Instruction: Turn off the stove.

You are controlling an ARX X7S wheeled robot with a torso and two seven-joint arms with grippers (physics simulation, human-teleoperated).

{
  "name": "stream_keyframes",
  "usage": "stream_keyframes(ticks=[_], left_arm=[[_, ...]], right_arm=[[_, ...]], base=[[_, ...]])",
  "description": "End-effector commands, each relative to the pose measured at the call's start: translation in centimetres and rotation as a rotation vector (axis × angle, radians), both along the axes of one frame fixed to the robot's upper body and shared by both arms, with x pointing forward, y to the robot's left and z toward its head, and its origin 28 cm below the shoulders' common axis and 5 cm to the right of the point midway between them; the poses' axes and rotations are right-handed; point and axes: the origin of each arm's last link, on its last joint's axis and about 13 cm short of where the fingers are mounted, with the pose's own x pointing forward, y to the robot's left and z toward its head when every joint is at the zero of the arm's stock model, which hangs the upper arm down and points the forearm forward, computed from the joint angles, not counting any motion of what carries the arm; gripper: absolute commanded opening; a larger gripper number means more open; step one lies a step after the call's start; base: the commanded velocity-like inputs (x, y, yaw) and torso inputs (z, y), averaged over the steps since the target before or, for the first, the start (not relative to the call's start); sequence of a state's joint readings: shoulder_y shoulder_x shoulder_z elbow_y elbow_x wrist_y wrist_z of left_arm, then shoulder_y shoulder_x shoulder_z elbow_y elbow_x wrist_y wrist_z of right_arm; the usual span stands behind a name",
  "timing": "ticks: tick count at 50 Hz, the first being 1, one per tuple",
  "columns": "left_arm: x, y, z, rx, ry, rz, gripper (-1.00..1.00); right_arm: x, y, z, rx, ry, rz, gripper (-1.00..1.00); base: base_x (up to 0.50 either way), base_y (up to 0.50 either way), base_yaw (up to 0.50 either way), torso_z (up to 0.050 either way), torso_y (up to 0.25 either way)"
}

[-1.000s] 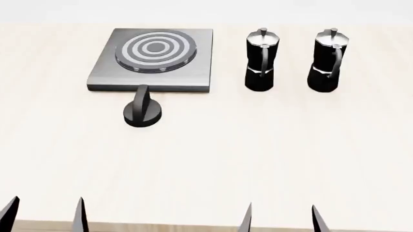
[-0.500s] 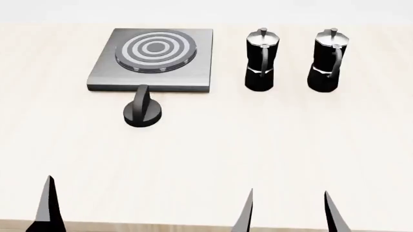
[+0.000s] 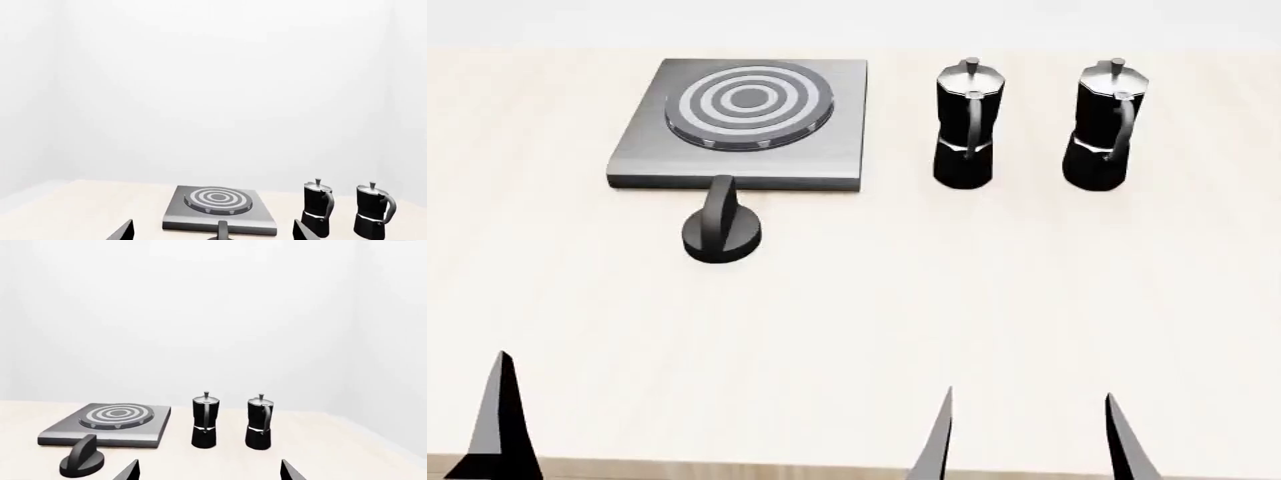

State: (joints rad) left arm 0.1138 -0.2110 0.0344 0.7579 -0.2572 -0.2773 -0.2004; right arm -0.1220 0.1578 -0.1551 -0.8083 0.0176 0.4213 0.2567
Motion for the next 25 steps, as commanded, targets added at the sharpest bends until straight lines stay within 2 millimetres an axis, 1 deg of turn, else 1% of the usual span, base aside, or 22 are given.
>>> stream_keyframes(ticks=[1, 25], left_arm=[[-0.09, -0.02, 0.09, -0.002, -0.005, 0.002, 1.0], [0.02, 0.09, 0.16, -0.003, -0.013, 0.014, 1.0]], right_arm=[[-0.12, -0.01, 0.1, 0.002, -0.004, 0.013, 1.0], [-0.11, 0.02, -0.02, 0.019, 0.003, 0.033, 1.0]], base=[[0.0, 0.0, 0.0, 0.0, 0.0], [0.0, 0.0, 0.0, 0.0, 0.0]])
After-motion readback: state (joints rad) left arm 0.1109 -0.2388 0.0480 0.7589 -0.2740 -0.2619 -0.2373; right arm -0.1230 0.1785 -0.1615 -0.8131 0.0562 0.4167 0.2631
